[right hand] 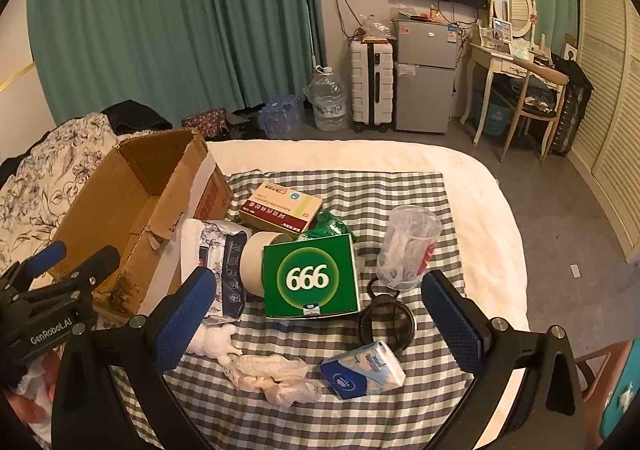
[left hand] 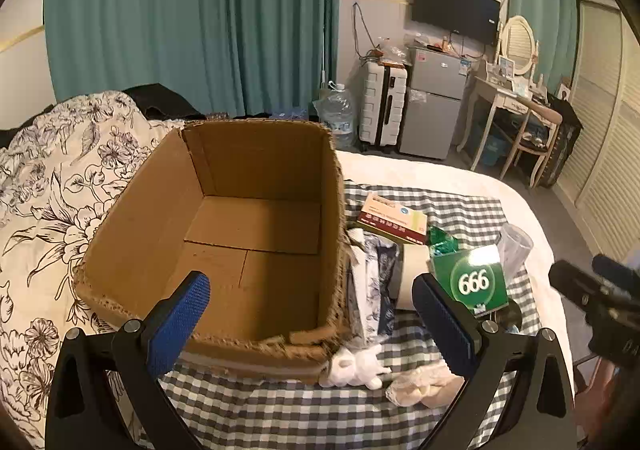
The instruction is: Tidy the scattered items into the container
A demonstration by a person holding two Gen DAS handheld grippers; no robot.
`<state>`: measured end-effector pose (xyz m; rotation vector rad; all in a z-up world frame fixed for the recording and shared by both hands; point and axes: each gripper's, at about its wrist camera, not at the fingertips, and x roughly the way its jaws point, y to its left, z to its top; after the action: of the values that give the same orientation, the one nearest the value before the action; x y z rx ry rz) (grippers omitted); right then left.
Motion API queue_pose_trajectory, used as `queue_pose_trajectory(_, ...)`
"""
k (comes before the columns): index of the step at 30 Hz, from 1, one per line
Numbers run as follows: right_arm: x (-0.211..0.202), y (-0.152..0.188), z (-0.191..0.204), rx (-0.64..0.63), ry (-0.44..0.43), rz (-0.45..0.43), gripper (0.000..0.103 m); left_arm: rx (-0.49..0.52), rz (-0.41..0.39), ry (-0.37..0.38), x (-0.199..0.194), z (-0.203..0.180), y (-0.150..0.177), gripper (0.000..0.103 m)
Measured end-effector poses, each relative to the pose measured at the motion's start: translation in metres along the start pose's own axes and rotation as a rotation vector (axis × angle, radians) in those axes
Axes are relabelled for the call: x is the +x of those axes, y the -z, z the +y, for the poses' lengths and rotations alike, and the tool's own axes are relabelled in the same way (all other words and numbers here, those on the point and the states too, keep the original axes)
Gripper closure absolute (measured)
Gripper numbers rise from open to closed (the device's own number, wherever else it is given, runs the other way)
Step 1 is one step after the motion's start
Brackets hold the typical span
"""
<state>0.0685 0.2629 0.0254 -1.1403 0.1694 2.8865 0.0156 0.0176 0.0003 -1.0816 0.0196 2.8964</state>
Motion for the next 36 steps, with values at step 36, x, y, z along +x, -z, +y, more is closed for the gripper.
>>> queue_pose_trajectory(36, 0.064, 0.030, -0.087, 0.162, 0.109, 0.203, 0.003, 0.288, 0.272, 0.206, 0.109, -0.115, 0.121, 0.022)
